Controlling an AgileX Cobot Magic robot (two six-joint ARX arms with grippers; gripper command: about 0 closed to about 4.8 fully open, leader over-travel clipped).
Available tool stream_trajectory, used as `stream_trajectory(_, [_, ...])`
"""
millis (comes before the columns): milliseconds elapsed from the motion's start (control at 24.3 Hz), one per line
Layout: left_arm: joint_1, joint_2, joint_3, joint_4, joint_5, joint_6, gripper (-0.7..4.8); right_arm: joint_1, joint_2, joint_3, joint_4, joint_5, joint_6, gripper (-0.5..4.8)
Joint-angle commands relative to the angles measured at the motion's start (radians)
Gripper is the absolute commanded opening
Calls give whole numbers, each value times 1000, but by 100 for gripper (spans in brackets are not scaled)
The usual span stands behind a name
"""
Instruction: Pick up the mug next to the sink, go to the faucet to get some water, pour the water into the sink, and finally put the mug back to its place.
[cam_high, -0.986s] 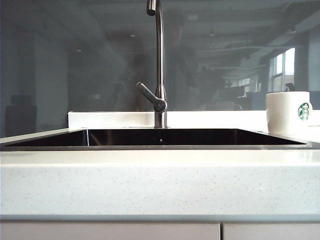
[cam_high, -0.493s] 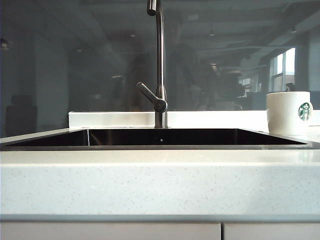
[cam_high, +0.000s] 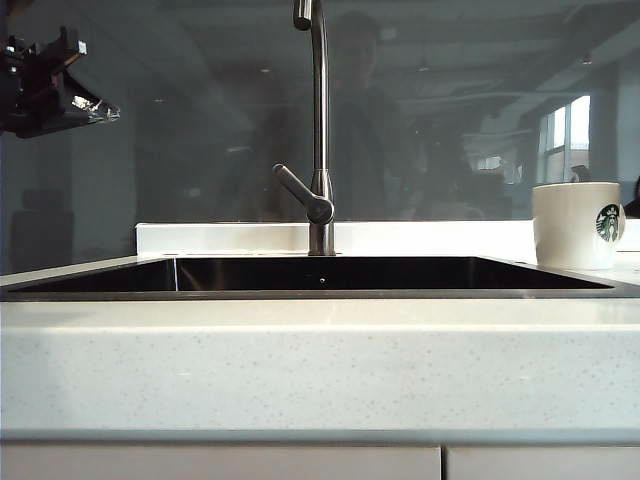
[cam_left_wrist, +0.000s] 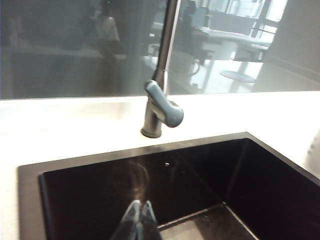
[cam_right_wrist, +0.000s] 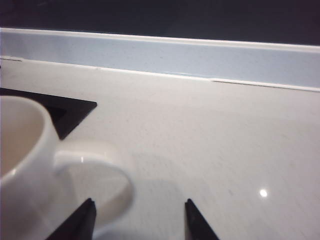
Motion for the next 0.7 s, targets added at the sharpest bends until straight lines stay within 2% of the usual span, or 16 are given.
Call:
stream_trajectory(41, [2,7,11,13,-7,2,-2,22,56,72,14,-9,-27,230])
stream_trajectory(206, [2,7,11,13,-13,12,-2,42,83,108,12,76,-29,230])
stream_trajectory(329, [2,7,11,13,-13,16,-2,51,111,142,10,63,-30,228])
stream_trajectory(452, [2,7,11,14,-13,17,-2,64,122,161,5,70,-31,99])
stream_trajectory(493, [2,7,11,14,-13,18,-2,66,122,165,3,74,-31,78])
stream_trajectory(575, [2,7,11,14,-13,24,-2,68,122,172,5,74,-31,73])
stream_trajectory(617, [2,7,11,14,-14,24,-2,68,122,177,1,74,-29,35])
stream_trajectory(699, [2,7,11,13,-32,24,-2,68,122,180,0,74,-19,-6])
